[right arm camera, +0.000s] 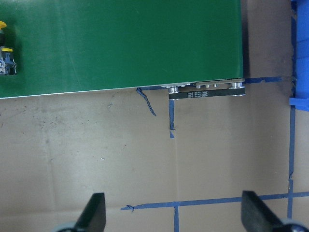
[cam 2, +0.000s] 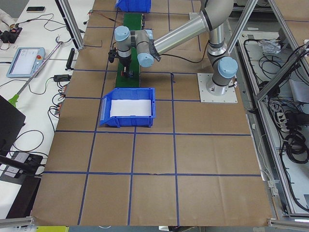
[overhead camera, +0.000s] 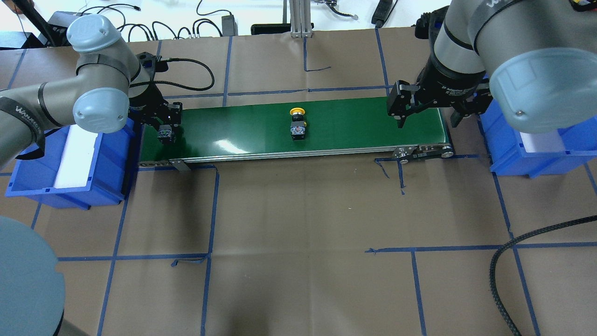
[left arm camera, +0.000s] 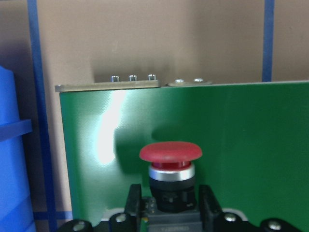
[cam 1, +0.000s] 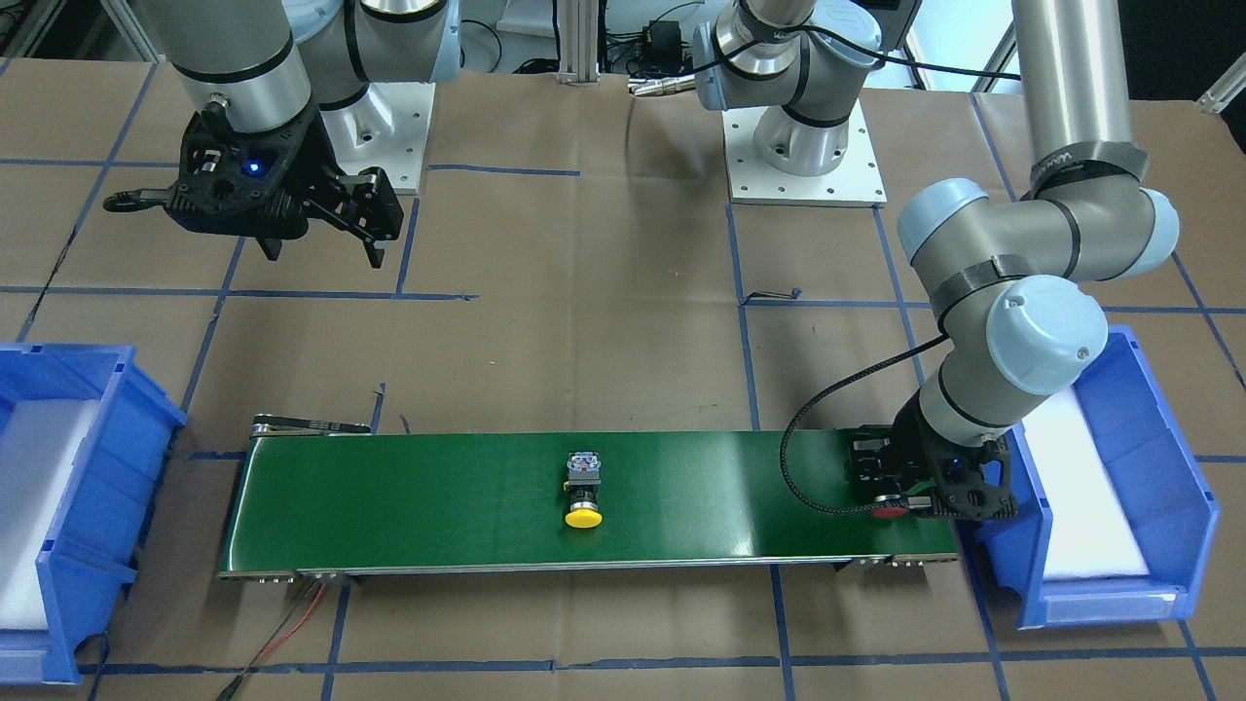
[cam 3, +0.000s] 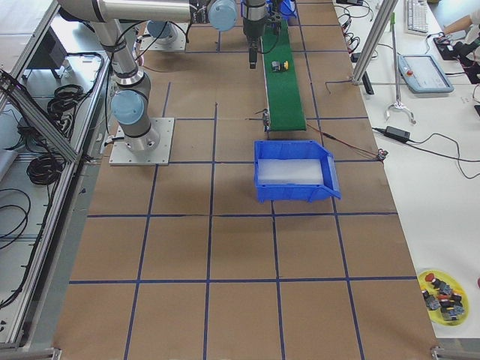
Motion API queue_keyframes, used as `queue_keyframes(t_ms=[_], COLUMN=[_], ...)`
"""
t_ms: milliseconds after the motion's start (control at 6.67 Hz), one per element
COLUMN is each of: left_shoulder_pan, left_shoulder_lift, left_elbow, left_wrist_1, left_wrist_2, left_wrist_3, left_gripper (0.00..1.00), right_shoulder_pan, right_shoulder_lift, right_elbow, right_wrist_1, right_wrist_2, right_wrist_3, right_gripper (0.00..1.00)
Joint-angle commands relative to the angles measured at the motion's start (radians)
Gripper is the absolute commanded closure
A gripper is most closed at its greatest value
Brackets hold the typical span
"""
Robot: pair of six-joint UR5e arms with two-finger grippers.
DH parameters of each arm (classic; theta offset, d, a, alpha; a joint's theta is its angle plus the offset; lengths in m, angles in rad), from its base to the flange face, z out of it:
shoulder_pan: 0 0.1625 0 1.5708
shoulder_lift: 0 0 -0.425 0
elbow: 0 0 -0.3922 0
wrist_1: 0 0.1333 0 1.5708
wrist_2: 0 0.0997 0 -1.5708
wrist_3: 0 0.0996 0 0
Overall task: Transport two buttons from left to right
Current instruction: 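Place the red button on the belt and open the left gripper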
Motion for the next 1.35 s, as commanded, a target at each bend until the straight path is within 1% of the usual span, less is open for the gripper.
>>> queue_keyframes(t_ms=[0, 150, 449, 599, 749, 899, 1049, 1199], left_shoulder_pan=[0.0, 0.002, 0.002, 0.0, -0.003, -0.008, -0.017, -0.065], left_shoulder_lift=[-0.007, -0.008, 0.019, 0.054, 0.112, 0.181, 0.255, 0.307], left_elbow=[-0.002, 0.011, 0.054, 0.085, 0.12, 0.126, 0.108, 0.109], left_wrist_1=[0.003, 0.0, -0.021, -0.095, -0.224, -0.316, -0.393, -0.451], left_wrist_2=[-0.003, 0.002, 0.003, 0.005, 0.003, -0.003, -0.004, 0.003], left_wrist_3=[-0.013, -0.013, -0.018, -0.018, -0.045, -0.071, -0.083, -0.135], left_gripper=[0.06, 0.0, 0.0, 0.0, 0.0, 0.0, 0.0, 0.0], right_shoulder_pan=[0.0, 0.0, 0.0, 0.0, 0.002, 0.002, 0.002, 0.0], right_shoulder_lift=[0.0, 0.0, 0.0, 0.0, 0.0, 0.0, 0.0, 0.0], right_elbow=[-0.001, -0.001, -0.001, 0.001, 0.0, -0.001, 0.003, 0.001], right_wrist_1=[0.001, -0.001, -0.001, -0.001, -0.001, -0.001, -0.001, -0.001], right_wrist_2=[0.011, 0.019, 0.019, 0.019, 0.019, 0.019, 0.019, 0.019], right_wrist_3=[0.013, 0.019, 0.021, 0.022, 0.024, 0.026, 0.026, 0.026], right_gripper=[0.0, 0.0, 0.0, 0.0, 0.0, 0.0, 0.0, 0.0])
